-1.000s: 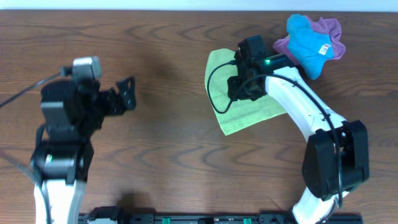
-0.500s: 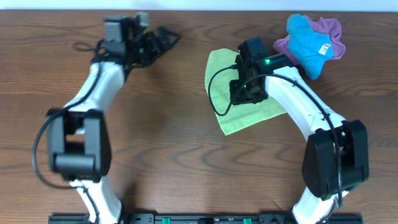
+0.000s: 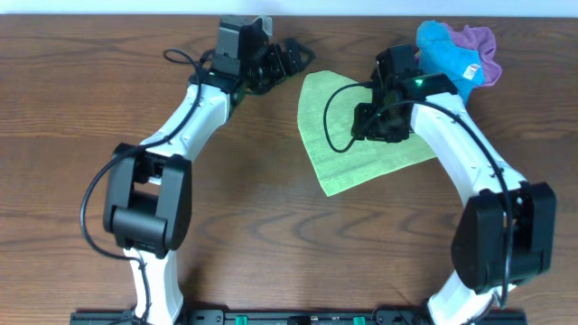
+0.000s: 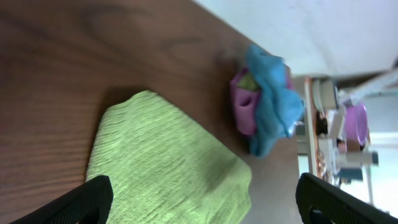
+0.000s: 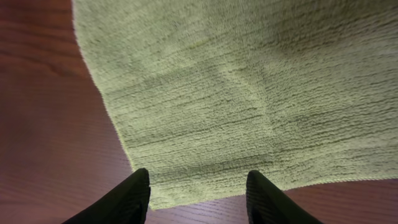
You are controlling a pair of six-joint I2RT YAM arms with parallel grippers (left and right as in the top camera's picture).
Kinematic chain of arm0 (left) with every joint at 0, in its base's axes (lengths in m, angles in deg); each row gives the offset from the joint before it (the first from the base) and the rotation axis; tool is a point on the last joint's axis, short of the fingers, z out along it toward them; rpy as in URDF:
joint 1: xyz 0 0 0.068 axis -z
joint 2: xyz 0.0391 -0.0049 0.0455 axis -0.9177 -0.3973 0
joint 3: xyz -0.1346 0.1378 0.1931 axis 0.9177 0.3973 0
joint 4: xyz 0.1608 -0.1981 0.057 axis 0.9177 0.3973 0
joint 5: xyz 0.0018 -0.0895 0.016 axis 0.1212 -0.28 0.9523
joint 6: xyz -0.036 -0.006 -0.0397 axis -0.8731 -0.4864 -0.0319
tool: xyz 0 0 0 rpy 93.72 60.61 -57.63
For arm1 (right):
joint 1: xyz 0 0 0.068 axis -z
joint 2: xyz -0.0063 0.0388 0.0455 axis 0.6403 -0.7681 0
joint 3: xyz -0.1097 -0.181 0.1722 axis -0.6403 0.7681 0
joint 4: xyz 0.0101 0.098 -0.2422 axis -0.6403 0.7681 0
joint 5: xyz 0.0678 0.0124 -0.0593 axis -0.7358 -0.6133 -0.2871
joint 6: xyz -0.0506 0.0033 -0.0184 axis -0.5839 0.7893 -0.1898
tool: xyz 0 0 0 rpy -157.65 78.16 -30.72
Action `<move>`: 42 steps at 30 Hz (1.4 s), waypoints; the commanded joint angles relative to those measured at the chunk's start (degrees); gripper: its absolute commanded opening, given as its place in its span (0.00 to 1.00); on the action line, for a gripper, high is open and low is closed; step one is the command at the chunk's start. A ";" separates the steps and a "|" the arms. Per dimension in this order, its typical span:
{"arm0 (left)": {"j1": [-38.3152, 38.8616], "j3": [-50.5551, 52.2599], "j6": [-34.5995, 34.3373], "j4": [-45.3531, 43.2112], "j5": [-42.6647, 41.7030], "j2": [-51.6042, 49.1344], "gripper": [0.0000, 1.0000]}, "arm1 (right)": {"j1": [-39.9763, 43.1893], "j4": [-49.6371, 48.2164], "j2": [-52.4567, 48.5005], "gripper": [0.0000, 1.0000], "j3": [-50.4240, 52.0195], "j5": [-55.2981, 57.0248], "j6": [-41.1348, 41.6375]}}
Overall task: Fold the cloth
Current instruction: 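Raise the left arm and reach toward the towel's left corner, then grasp the left corner of the green towel with the left gripper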
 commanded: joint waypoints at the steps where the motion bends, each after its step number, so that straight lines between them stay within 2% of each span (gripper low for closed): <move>1: 0.22 -1.09 -6.80 0.20 2.69 -4.09 0.96 | 0.52 0.28 2.45 0.51 -0.76 -0.66 0.61; 5: 0.24 -1.09 -10.78 0.17 1.99 -7.15 0.95 | 0.90 0.50 4.31 0.51 -0.76 -0.44 0.85; 15: 2.71 -1.09 -11.34 -0.07 1.92 -9.92 0.96 | 2.56 0.33 9.42 0.52 -0.76 -0.20 1.25; 25: 5.07 -1.09 -10.99 0.11 3.50 -10.91 0.95 | 2.56 0.46 9.92 0.51 -0.76 -0.24 1.25; 42: 4.90 -2.01 -2.93 2.54 3.02 -10.91 0.96 | 2.56 0.72 9.92 0.51 -0.76 -0.44 1.20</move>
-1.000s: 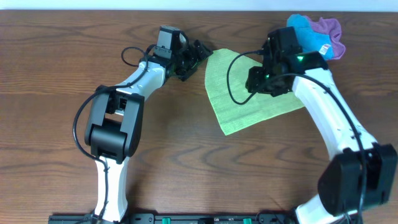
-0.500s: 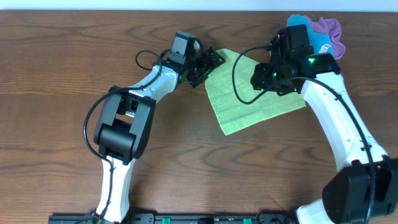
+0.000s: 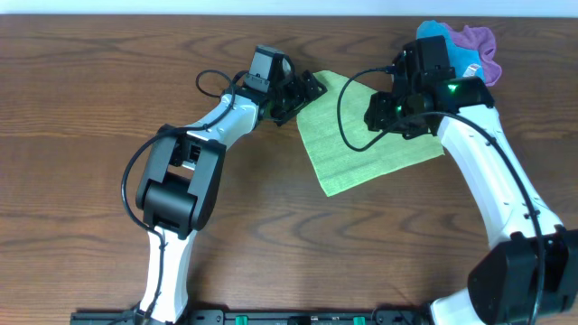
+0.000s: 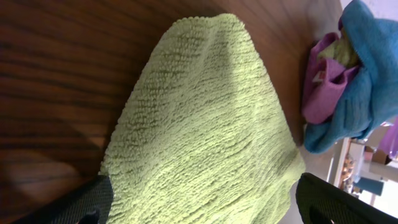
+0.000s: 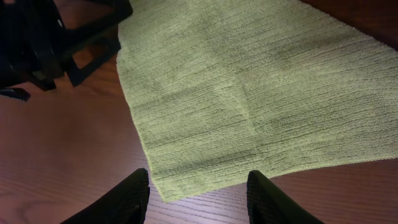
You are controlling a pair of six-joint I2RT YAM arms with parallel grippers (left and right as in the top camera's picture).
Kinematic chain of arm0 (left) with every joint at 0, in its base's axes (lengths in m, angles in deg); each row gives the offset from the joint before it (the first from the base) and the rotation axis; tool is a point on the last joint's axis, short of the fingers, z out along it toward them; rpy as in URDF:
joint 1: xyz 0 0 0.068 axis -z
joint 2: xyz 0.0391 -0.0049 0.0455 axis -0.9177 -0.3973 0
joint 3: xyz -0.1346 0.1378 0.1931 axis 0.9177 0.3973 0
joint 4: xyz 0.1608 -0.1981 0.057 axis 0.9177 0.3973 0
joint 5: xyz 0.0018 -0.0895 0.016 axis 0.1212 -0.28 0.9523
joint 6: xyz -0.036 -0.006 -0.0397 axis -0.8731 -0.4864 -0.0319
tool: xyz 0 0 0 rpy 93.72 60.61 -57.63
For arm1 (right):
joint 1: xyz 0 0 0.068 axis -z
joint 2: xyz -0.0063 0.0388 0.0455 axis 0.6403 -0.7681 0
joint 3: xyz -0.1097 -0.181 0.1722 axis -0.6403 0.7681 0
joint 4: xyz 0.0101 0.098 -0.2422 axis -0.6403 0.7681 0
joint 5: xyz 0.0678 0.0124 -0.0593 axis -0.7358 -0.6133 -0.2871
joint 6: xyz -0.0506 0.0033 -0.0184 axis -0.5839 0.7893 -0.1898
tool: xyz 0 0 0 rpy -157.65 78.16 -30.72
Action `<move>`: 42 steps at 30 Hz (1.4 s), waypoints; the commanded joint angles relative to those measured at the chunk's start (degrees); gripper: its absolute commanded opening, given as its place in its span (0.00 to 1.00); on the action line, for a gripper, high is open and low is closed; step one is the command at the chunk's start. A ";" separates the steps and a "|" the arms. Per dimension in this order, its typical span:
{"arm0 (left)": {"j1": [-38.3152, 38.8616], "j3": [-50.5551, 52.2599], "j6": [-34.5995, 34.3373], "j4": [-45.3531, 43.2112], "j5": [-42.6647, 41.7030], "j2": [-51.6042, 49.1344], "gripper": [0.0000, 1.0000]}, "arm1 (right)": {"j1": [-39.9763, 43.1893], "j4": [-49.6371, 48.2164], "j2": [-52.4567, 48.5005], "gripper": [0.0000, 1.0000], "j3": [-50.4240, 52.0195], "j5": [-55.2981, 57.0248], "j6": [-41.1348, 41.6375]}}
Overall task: Fold the cloth
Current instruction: 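Grasp the left corner of the green towel with the left gripper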
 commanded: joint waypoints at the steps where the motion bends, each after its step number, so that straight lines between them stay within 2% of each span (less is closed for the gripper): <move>1: -0.20 -1.55 3.13 0.83 -0.09 -0.96 0.96 | 0.22 0.09 0.72 0.51 -0.76 -0.26 0.94; 11: -1.49 -1.60 7.43 2.47 -0.46 -0.94 0.96 | 0.22 0.04 0.72 0.51 -0.76 -0.26 0.94; 21: -0.37 -1.60 7.78 3.45 0.68 -0.96 0.95 | 0.22 -1.01 0.72 0.51 -0.76 -0.26 0.96; 27: 1.62 -1.57 7.56 4.50 4.17 -0.96 0.97 | 0.22 -0.94 0.72 0.51 -0.76 -0.28 0.96; 28: 1.66 -1.57 7.43 4.59 4.79 -0.96 0.94 | 0.22 -0.94 0.72 0.51 -0.76 -0.28 0.96; 30: 1.66 -1.57 7.06 4.68 5.60 -0.96 0.77 | 0.22 -0.94 0.72 0.50 -0.76 -0.28 0.96; 34: 1.79 -1.57 5.81 5.40 7.65 -0.96 0.32 | 0.22 -0.92 0.72 0.50 -0.76 -0.28 0.96; 35: 1.81 -1.57 5.14 5.84 8.48 -0.96 0.25 | 0.22 -0.92 0.72 0.50 -0.76 -0.28 0.96; 39: 1.49 -1.57 5.99 6.54 9.90 -0.96 0.08 | 0.22 -0.81 0.72 0.50 -0.76 -0.24 0.94; 42: -0.48 -1.57 9.01 9.16 9.35 -0.96 0.06 | 0.22 -0.33 0.70 0.50 -0.76 0.94 0.85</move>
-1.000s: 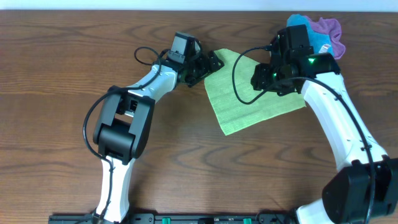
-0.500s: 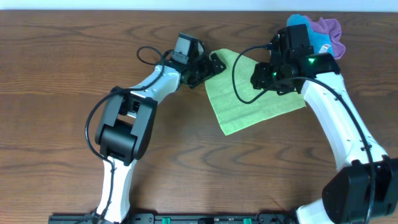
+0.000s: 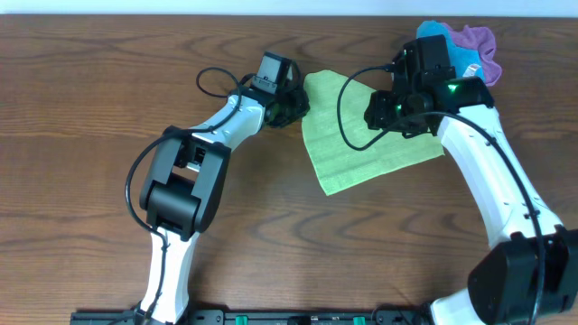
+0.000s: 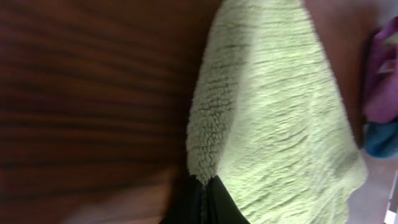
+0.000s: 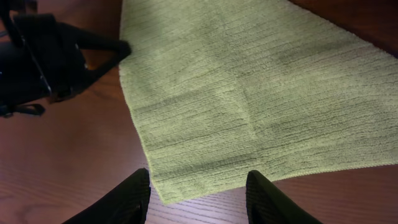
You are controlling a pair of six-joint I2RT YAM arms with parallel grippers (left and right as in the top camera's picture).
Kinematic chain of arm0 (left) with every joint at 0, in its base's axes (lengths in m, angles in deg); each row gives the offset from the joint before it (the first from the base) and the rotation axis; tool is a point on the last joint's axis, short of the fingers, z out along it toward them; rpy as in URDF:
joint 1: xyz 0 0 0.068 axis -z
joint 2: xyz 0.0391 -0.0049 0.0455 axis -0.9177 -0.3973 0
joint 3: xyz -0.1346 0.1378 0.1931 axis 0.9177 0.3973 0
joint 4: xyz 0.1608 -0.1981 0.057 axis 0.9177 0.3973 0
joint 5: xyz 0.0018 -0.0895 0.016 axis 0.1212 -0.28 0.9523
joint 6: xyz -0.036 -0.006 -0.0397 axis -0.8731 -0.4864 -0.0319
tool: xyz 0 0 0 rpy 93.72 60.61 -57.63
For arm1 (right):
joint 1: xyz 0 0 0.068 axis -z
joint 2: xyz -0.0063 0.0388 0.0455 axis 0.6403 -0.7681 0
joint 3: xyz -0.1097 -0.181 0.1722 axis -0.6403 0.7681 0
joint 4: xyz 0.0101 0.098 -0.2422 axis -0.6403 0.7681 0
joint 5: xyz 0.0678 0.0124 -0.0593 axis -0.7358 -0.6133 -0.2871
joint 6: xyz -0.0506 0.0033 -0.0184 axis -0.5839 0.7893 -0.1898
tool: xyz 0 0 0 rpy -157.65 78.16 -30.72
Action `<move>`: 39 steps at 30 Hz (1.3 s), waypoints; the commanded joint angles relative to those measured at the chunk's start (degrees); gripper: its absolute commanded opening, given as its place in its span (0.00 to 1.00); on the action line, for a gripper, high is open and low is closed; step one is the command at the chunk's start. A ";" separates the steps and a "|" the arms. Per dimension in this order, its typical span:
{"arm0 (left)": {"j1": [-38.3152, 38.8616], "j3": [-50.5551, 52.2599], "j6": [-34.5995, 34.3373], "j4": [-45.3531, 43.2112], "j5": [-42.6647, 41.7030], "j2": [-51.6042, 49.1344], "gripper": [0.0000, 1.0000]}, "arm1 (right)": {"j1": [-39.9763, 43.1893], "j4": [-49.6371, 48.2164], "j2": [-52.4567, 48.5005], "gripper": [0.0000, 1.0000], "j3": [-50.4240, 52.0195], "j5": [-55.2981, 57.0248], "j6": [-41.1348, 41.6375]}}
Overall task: Fold the cloth
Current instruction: 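Grasp the left corner of the green towel with the left gripper, then pull the towel corner down-left with the left gripper, stretching it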
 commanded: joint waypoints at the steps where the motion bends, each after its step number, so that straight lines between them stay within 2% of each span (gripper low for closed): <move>1: -2.78 -0.94 4.15 2.56 0.83 -0.94 0.06 | 0.20 0.70 0.72 0.50 -0.74 1.01 0.15; 4: -6.91 -0.94 8.85 7.37 -0.26 -0.94 0.06 | -0.09 1.99 0.72 0.50 -0.70 1.62 -1.11; 11: -15.06 -0.96 13.16 8.46 -3.37 -0.92 0.05 | -1.46 3.02 0.24 0.50 -0.61 3.54 -1.27; 19: -22.75 -0.96 14.05 8.48 -5.31 -0.92 0.06 | -5.88 2.62 -5.07 0.49 -0.02 3.54 -0.44; 20: -23.28 -0.96 14.05 8.48 -5.38 -0.92 0.10 | -6.40 2.40 -6.08 0.49 0.00 3.54 -0.31; 21: -23.80 -0.96 14.05 8.46 -5.75 -0.92 0.19 | -6.99 1.92 -7.58 0.49 0.00 3.56 -0.31; 22: -24.41 -0.96 14.05 8.46 -6.69 -0.92 0.43 | -7.37 1.36 -9.01 0.49 0.00 3.76 0.37; 23: -24.76 -0.96 14.05 8.48 -7.41 -0.92 0.71 | -7.52 0.66 -10.34 0.49 0.00 4.42 1.84; 24: -25.18 -0.96 14.05 8.48 -8.35 -0.92 0.88 | -7.50 -0.04 -11.47 0.49 0.00 4.68 3.17; 25: -25.51 -0.96 14.03 8.50 -9.05 -0.92 0.97 | -7.45 -0.92 -12.63 0.50 0.00 4.87 4.63; 31: -27.30 -0.96 13.51 13.00 -11.87 0.00 0.95 | -6.10 -2.43 -14.86 0.54 0.00 10.21 10.16; 39: -28.70 -0.94 13.64 34.86 -12.31 3.93 0.95 | -1.18 -2.36 -14.86 0.60 0.07 11.47 10.10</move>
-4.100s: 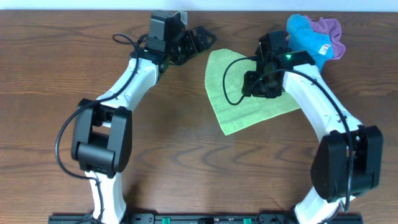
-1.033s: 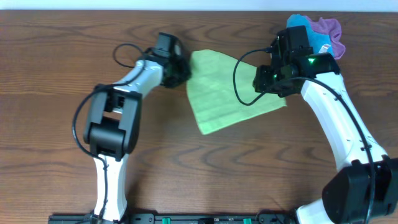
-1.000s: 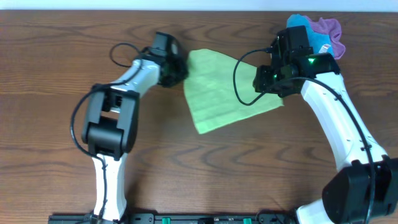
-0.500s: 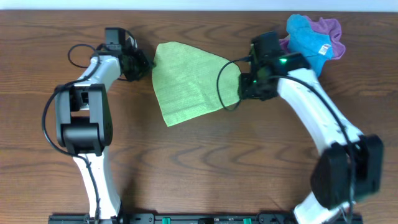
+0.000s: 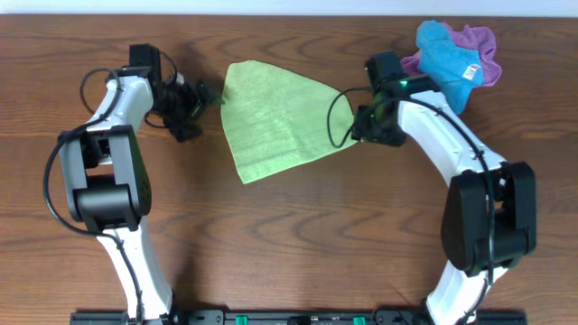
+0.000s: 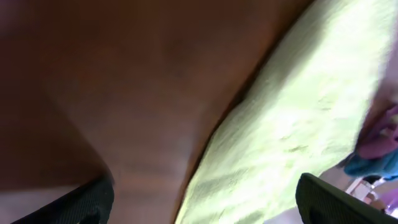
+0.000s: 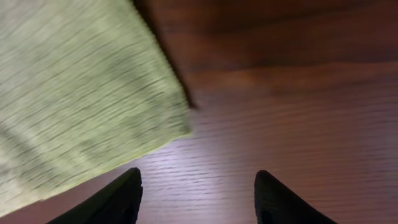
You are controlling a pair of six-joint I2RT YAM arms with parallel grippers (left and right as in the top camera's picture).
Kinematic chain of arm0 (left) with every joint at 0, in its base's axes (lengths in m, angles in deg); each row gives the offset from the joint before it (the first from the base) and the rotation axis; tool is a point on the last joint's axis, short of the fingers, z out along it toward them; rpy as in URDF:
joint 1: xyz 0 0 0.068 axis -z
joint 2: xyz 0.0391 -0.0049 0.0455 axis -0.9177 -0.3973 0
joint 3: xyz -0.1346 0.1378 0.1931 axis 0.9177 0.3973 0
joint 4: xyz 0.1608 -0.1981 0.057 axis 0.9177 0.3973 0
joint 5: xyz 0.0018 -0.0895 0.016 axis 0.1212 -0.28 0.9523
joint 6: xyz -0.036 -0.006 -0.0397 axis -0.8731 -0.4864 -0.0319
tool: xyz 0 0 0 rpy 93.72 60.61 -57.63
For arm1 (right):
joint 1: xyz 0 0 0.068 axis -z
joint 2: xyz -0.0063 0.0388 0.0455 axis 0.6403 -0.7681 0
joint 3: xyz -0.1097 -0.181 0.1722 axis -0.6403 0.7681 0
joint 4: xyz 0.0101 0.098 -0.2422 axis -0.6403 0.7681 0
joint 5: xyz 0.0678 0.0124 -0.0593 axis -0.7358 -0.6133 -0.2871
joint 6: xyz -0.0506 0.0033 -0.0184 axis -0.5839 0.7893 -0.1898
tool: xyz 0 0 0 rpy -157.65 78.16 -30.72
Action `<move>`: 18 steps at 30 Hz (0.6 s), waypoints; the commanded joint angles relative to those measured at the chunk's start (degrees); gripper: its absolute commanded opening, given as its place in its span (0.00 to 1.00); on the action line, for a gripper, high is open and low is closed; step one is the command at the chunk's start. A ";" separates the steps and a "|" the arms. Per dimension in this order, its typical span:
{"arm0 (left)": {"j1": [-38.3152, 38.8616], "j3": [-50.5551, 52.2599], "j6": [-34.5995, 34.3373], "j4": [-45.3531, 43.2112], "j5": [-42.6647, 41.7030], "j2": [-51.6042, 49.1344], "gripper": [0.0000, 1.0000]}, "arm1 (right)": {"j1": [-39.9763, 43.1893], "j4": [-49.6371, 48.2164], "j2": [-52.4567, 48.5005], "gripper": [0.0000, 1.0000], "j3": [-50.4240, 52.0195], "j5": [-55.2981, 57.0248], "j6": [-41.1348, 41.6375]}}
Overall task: Fold the cloth
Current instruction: 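Pull the towel corner down-left with the left gripper, stretching it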
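Observation:
The green cloth [image 5: 271, 117] lies spread flat on the wooden table, left of centre. My left gripper [image 5: 206, 97] is at its left edge, low over the table. In the blurred left wrist view the gripper [image 6: 202, 190] is open, with the cloth [image 6: 298, 106] ahead and holding nothing. My right gripper [image 5: 370, 132] hangs by the cloth's right corner. In the right wrist view the gripper [image 7: 198, 177] is open over bare wood, and the cloth's corner [image 7: 81, 81] sits to the upper left.
A pile of blue cloth [image 5: 447, 50] and purple cloth [image 5: 479, 41] sits at the back right corner of the table [image 5: 298, 235], just behind the right arm. The table's far edge runs close behind both grippers.
The left gripper was shut on the cloth's left edge and is now open. The cloth and the left gripper now lie well to the left. The right gripper is now at the cloth's right corner.
First the left gripper was open beside the cloth's far left corner, and the right was open low over the cloth. Then the left stood open at that corner with the right raised. Then the left shut on the edge. Now the cloth lies further left, released.

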 commanded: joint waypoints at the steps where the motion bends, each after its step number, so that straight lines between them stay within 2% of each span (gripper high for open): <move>1: 0.15 0.90 1.33 5.38 1.29 1.31 0.95 | 1.86 -0.26 0.22 0.60 0.00 1.40 0.87; 6: 0.94 0.92 2.78 12.41 -0.20 2.95 0.95 | 3.52 -0.37 0.22 0.62 0.00 0.24 -0.74; 10: 2.58 0.96 2.64 14.21 -0.11 6.99 0.95 | 3.85 -0.42 0.20 0.63 0.00 -1.18 -2.23; 18: 6.60 4.70 -1.77 17.99 3.06 16.15 0.95 | 4.15 -0.35 -2.36 0.64 0.02 -4.87 -4.79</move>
